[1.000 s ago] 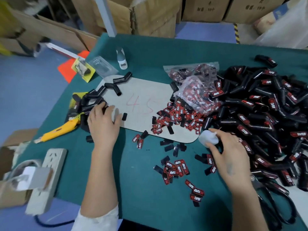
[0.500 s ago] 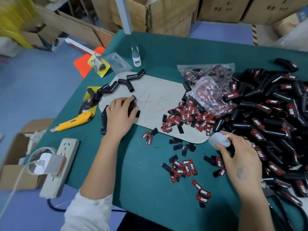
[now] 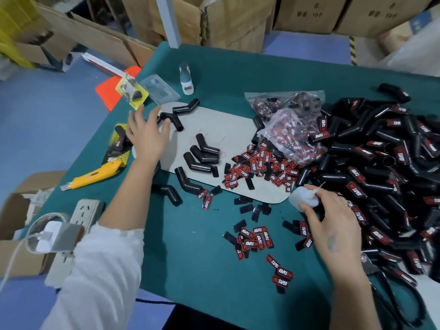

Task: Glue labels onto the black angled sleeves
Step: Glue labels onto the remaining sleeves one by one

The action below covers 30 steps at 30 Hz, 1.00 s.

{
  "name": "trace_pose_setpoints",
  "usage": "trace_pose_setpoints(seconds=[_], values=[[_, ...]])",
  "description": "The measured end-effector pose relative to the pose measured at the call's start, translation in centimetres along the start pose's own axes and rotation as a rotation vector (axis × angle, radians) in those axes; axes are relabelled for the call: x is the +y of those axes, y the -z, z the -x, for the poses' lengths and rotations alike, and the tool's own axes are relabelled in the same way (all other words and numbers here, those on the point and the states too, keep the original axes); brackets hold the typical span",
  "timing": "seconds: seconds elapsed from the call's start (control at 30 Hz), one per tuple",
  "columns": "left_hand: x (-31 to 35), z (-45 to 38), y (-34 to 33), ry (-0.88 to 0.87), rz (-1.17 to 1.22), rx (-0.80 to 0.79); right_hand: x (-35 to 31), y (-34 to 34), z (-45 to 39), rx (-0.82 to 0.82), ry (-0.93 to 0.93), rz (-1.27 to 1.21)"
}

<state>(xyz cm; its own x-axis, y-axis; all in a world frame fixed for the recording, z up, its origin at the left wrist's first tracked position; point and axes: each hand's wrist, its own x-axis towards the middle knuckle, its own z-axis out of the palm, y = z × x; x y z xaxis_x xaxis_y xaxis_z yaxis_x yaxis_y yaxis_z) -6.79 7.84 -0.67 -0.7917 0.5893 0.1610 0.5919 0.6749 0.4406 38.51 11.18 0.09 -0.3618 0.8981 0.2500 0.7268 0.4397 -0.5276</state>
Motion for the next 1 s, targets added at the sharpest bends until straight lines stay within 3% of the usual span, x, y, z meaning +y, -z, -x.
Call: trace_pose_setpoints(seconds=[0.27,0.53,0.6,0.7,0.83,1.0], values=[[3.7,-3.3,-2.2,-0.238,-0.279,-0.284,-0.4,0.2,-0.1,-0.029,-0.039,0.046],[4.0,0.8,-2.0,-0.418,-0.098,-0.371,-0.7,0.6,-0.2,-0.051,-0.063,0.039],[4.2,1.1,-1.6,-0.445,0.012,-0.346,-0.9,0.7,-0.2,-0.057,-0.063,0.038],[5.7,-0.2,-1.6,-0.447,0.004,-0.13,-0.9,0.7,-0.3,-0.06,-0.067,0.044],[6.5,-0.4,-2.2,-0.416,-0.126,-0.281,-0.9,0.9,-0.2,-0.052,-0.056,0.02],[4.9,3.6,-1.6,-0.491,0.029,-0.287,-1.9,1.4,-0.3,-0.045,-0.039,-0.139]])
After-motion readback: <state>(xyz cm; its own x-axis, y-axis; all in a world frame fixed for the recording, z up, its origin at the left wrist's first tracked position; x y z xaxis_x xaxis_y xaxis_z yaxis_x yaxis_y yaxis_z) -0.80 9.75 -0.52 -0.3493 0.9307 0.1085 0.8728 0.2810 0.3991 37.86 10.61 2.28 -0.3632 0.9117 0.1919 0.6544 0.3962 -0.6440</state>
